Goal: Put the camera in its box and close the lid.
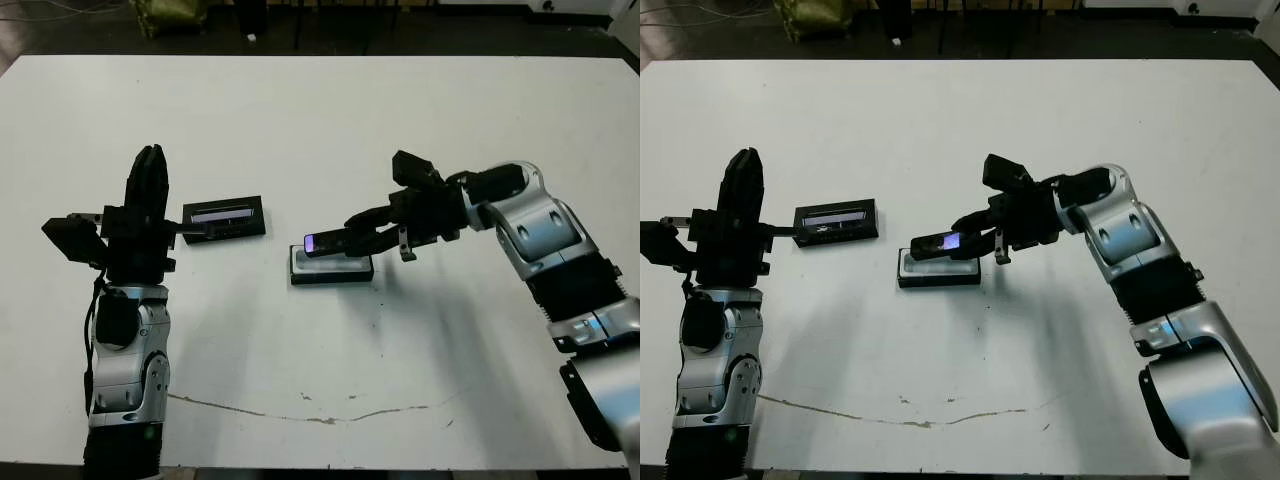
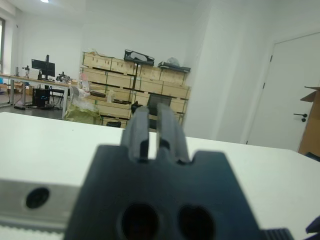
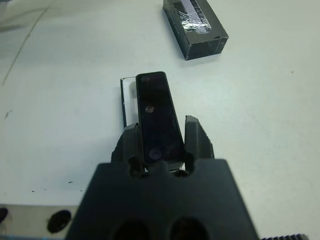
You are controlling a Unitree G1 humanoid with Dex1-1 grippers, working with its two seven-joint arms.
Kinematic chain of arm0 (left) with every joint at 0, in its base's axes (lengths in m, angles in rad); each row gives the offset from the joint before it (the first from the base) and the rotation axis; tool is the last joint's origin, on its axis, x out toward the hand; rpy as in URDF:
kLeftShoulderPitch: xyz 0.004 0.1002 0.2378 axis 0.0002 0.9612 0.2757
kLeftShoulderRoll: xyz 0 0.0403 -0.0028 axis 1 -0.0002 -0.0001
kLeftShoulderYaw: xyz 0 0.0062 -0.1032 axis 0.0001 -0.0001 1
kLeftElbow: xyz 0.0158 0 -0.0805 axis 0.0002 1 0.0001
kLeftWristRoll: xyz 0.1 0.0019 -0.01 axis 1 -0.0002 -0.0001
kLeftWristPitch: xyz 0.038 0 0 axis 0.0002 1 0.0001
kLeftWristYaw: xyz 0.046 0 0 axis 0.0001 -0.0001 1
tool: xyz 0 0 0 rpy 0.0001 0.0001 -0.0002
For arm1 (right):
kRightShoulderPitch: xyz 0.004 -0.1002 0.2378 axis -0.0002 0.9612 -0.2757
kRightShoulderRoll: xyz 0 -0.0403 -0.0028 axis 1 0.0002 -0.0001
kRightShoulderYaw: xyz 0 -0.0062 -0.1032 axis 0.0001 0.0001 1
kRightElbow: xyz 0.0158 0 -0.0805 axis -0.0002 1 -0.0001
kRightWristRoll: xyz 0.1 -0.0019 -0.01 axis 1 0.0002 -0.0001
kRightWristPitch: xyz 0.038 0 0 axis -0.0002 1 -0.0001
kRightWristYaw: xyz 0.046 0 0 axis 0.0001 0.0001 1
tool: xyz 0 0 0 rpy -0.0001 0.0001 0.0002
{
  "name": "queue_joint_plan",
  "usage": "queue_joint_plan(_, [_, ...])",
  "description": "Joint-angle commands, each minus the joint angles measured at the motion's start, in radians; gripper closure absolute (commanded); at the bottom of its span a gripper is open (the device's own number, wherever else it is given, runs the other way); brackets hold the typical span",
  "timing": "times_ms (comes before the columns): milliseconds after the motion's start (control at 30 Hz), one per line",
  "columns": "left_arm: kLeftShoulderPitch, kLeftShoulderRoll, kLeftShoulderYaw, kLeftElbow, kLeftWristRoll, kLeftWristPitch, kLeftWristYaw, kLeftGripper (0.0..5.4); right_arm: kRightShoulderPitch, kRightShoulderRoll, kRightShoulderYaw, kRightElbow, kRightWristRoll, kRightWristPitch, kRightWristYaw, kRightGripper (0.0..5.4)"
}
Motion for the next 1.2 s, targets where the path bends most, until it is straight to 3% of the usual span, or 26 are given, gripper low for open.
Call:
queue_joint_plan(33, [0.027, 0.004, 0.000, 0.015, 0.009, 0.004, 0.005, 5.40, -0.019, 0.010, 0.015, 0.026, -0.021, -0.008, 0.015, 5.03])
queue_joint_plan(1200, [0.028, 0.000, -0.004, 0.014, 0.009, 0.002, 0.013, 5.40, -0.016, 0.026, 0.035, 0.011, -0.069, -0.010, 0.031, 5.03])
